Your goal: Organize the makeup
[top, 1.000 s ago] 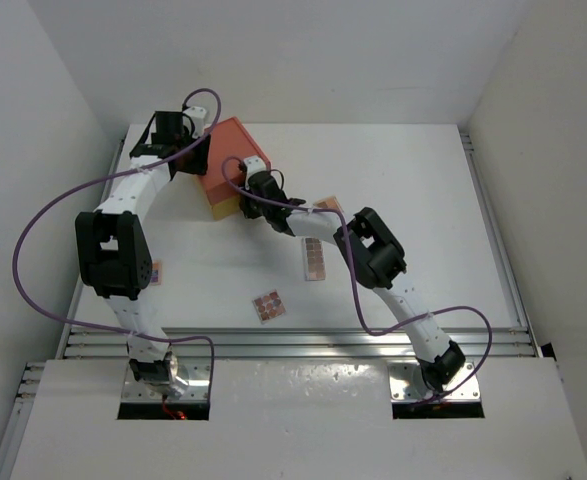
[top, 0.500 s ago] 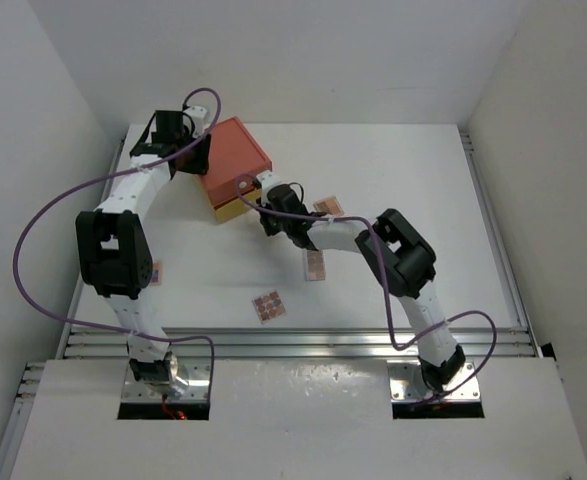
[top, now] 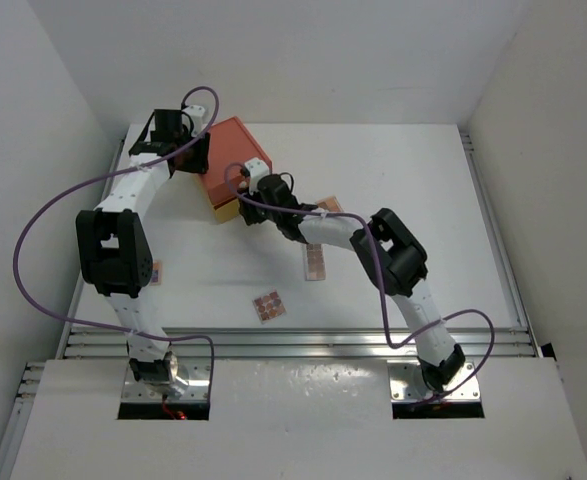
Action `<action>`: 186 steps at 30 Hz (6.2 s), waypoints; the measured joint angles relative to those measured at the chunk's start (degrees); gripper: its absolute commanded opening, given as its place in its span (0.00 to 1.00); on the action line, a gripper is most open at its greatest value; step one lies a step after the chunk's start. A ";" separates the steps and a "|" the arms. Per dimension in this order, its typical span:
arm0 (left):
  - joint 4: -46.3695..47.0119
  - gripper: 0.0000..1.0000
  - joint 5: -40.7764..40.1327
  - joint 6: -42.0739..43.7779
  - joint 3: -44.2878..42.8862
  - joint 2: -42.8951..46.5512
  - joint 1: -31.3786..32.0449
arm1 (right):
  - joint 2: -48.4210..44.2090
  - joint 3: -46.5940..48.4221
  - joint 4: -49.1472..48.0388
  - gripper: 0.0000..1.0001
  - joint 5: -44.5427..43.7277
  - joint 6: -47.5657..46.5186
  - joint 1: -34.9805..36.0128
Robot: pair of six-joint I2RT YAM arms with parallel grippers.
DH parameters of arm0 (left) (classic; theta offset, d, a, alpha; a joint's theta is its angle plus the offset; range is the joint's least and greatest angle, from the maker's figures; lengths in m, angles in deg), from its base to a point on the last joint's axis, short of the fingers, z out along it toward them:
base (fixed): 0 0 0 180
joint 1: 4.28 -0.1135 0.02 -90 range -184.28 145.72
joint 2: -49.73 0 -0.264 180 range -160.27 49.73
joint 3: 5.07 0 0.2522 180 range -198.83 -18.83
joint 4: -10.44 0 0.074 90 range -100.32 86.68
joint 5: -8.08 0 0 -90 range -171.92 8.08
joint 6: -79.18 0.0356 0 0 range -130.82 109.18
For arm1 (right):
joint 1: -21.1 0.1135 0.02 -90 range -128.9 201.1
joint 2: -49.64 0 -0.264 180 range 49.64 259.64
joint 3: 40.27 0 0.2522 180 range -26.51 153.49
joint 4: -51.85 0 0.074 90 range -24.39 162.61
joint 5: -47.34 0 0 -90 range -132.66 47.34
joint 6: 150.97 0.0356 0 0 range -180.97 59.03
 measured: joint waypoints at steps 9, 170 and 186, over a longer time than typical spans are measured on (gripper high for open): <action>0.00 0.48 0.07 0.00 -0.02 0.00 -0.02 | 7.96 11.74 3.63 0.41 -1.25 1.70 -1.77; -12.33 0.91 5.42 18.08 30.45 6.29 -12.22 | -37.48 -33.20 22.64 1.00 -10.40 -14.25 7.76; -10.91 1.00 5.51 22.82 30.36 6.23 -9.97 | -40.04 -36.54 20.61 1.00 -13.66 -16.83 7.76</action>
